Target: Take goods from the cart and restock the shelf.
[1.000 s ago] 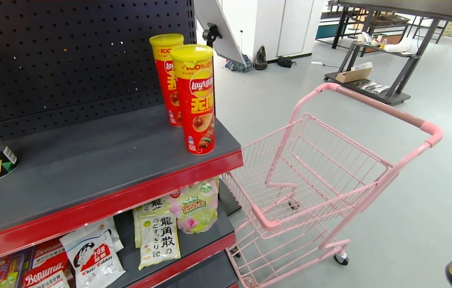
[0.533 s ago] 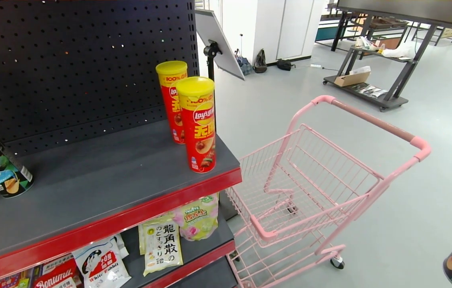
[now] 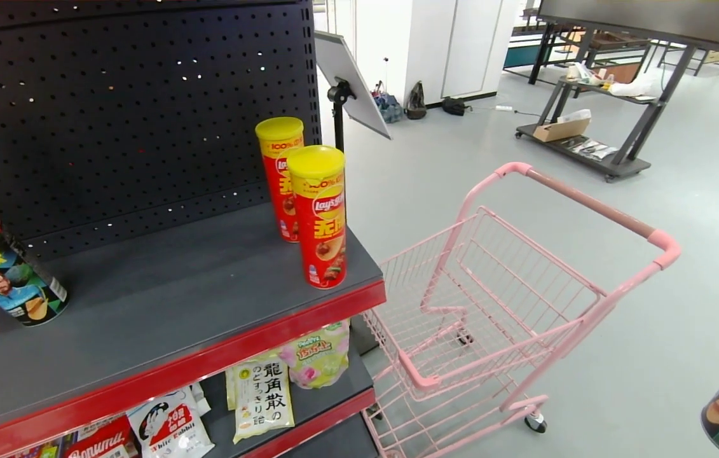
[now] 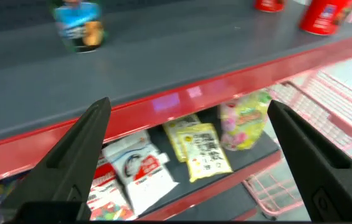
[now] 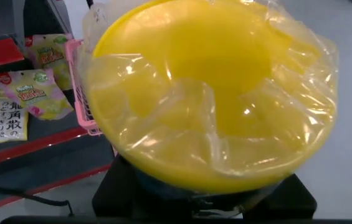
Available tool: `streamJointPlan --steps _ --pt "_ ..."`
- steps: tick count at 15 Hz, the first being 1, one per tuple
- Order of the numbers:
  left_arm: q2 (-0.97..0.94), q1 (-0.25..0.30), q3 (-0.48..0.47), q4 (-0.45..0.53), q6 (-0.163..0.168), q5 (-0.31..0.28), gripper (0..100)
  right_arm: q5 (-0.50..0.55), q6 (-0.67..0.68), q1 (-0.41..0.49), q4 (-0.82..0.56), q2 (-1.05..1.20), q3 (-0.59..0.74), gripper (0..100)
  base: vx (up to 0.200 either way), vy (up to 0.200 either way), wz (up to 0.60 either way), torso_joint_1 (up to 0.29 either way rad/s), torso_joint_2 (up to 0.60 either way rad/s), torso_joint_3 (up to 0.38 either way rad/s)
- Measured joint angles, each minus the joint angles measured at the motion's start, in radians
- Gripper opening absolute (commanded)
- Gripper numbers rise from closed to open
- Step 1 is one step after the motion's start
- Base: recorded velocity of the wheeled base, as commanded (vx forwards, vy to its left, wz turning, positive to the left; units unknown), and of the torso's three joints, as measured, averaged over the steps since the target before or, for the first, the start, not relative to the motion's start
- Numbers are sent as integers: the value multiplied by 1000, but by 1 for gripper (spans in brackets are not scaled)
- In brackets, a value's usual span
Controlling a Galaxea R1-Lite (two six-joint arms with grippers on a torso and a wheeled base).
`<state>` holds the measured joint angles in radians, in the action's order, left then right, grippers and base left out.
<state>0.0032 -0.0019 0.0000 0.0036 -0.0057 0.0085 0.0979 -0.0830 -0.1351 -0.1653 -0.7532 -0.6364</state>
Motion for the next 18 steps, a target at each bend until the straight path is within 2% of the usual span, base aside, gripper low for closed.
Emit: streamJointPlan --steps 8,14,18 --pt "0 1 0 -1 0 0 100 -4 1 -2 8 9 32 0 0 0 600 2 2 -4" --pt "0 2 0 -1 -1 0 100 -115 -12 -13 13 134 136 0 0 0 0 0 0 0" --pt "0 2 0 -1 0 0 100 -149 -13 -11 10 285 229 0 0 200 0 -7 0 4"
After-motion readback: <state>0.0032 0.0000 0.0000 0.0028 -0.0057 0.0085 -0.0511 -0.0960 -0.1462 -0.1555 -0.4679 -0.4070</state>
